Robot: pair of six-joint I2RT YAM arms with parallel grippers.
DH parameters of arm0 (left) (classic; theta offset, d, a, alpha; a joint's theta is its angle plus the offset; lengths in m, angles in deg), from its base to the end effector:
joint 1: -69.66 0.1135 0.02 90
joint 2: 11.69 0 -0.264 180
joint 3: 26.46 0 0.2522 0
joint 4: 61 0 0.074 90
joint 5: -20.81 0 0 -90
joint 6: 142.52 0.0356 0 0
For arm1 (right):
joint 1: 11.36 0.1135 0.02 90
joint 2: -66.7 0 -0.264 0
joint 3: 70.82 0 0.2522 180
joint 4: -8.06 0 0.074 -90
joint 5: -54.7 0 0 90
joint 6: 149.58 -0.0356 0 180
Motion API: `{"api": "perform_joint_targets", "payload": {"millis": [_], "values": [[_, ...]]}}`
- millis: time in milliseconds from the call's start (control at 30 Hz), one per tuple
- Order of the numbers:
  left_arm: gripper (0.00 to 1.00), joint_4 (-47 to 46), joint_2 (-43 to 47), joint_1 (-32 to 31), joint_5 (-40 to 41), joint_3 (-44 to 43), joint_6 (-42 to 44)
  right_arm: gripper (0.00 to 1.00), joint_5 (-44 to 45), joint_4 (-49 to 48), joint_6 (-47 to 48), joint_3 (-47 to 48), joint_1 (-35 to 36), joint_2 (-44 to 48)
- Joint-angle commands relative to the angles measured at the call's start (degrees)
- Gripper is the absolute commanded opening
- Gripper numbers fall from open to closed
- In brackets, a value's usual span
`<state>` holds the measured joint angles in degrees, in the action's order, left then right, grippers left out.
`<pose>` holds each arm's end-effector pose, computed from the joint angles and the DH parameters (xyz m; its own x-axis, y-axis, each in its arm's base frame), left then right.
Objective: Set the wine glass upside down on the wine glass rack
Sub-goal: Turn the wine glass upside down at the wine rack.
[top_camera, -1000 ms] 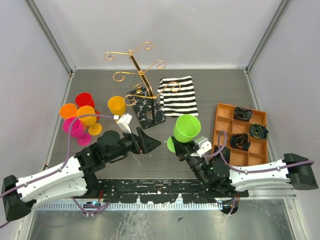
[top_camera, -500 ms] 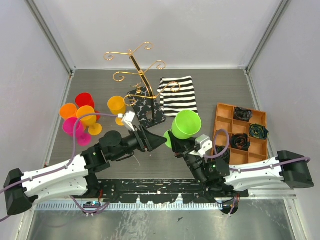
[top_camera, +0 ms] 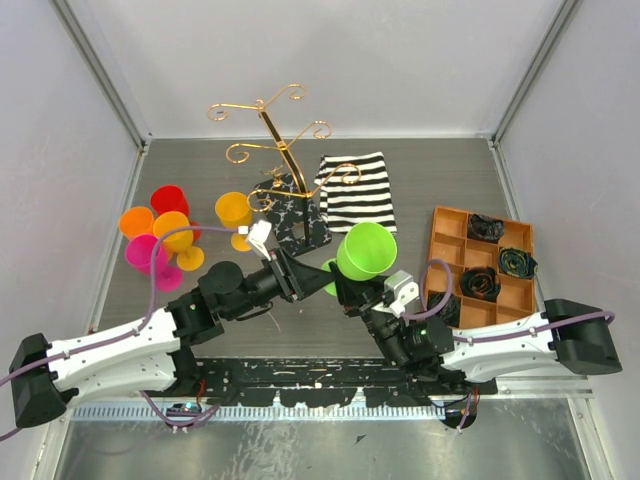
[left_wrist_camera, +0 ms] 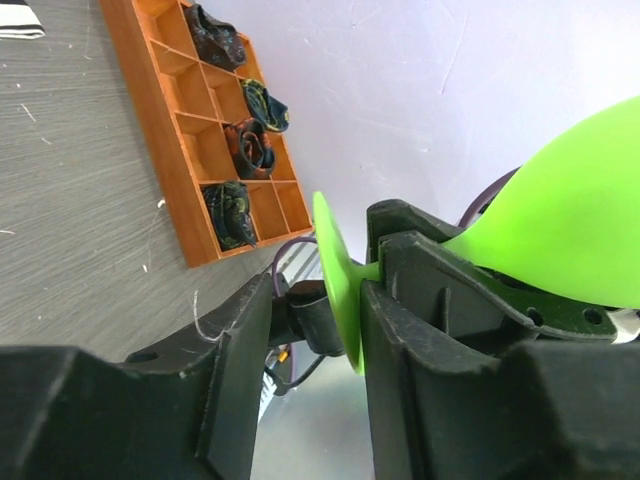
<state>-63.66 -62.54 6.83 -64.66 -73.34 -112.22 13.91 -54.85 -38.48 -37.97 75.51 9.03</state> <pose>0.1004 -0.1894 0.2983 -0.7399 -0.4434 -0.5060 0.4202 0.2827 -0.8623 0.0370 0.1825 0.2907 0.2545 0.3476 -0.9024 -0.5661 0.8101 0.1524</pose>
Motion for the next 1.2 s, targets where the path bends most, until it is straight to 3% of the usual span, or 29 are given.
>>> {"api": "perform_joint_targets", "payload": {"millis": [0, 300, 467, 567, 900, 1000, 1167], "values": [[0.44, -3.5, -0.5, -0.3, 0.1, -1.4, -0.9, 0.01, -2.2, -5.3, 0.5, 2.7, 0.0, -0.9], [0.23, -4.3, -0.9, -0.4, -1.0, -2.3, -1.3, 0.01, -2.6, -5.9, 0.0, 2.7, 0.0, -2.3], [0.04, -3.7, -0.9, -0.4, -0.3, -2.3, -1.4, 0.01, -2.4, -6.3, 0.8, 2.6, 0.0, -3.1], [0.0, -2.4, -0.4, -0.4, 0.7, -2.7, -0.9, 0.02, -2.0, -5.6, 0.7, 2.5, 0.0, -2.9], [0.0, 7.3, 5.5, -0.4, 6.6, -4.5, 4.0, 0.27, -0.6, 1.3, -1.8, 2.4, 0.0, 0.4], [0.0, 12.5, 7.8, -0.4, 9.1, -5.8, 5.9, 0.43, -0.9, 5.0, -3.5, 2.3, 0.0, 1.6], [0.0, 18.8, 9.8, -0.4, 12.0, -7.9, 9.7, 0.54, -2.1, 10.0, -5.3, 2.0, 0.0, 3.0]]}}
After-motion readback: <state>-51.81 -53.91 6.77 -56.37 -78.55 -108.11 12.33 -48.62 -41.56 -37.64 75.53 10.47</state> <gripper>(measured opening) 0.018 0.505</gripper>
